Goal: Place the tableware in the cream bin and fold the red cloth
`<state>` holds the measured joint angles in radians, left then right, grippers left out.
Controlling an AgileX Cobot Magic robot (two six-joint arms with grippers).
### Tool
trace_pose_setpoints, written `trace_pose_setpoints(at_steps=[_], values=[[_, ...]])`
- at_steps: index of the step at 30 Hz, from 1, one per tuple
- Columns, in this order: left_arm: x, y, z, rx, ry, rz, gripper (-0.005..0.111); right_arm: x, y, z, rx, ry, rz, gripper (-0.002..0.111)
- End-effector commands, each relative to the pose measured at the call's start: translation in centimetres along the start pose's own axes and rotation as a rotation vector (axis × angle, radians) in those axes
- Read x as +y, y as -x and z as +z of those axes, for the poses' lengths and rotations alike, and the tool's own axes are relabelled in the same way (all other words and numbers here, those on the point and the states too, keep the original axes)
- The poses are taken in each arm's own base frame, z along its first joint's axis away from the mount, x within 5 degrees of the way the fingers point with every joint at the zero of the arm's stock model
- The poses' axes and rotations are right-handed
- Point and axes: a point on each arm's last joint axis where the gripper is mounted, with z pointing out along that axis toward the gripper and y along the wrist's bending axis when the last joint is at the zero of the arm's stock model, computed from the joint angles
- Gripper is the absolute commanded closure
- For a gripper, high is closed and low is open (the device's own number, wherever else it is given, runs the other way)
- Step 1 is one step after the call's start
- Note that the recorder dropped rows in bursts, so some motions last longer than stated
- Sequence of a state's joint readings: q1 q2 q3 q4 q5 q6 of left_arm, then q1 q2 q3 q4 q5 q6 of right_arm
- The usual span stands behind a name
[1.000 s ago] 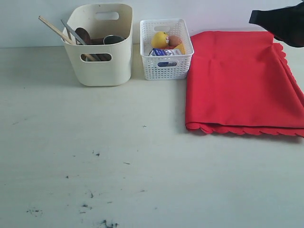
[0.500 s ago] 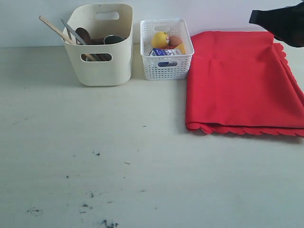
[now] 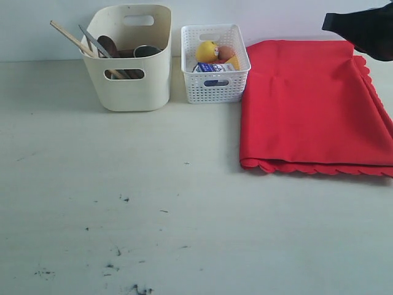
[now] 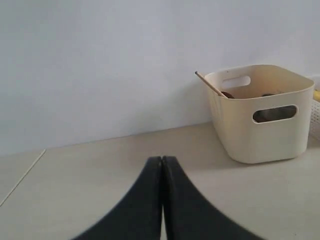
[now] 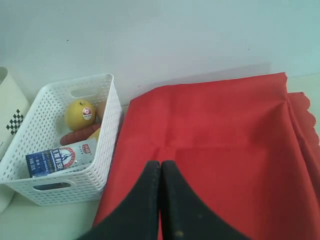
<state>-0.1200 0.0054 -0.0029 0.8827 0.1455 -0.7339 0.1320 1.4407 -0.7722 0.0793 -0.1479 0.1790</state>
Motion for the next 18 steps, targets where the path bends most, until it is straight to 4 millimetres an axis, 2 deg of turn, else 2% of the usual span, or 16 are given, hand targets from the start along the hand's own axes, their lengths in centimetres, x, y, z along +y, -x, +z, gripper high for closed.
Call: trace_pose_setpoints(at_steps=[1,5,11,18], values=[[-0.18,0.12,-0.03,-0.023,-0.019,-0.011,0.104,0.10,0.10,-0.24,-0.017,0.006,0.005,0.108],[-0.41,0.11,-0.04,-0.021,-0.044,-0.053,0.104,0.10,0.10,-0.24,-0.017,0.006,0.005,0.108],[-0.96,0.31,-0.09,-0.044,-0.103,0.001,0.104,0.10,0.10,-0.24,-0.017,0.006,0.005,0.108],[-0.43,0.15,-0.05,-0.021,-0.008,-0.033,0.104,0.10,0.10,-0.24,-0.017,0.006,0.005,0.108]])
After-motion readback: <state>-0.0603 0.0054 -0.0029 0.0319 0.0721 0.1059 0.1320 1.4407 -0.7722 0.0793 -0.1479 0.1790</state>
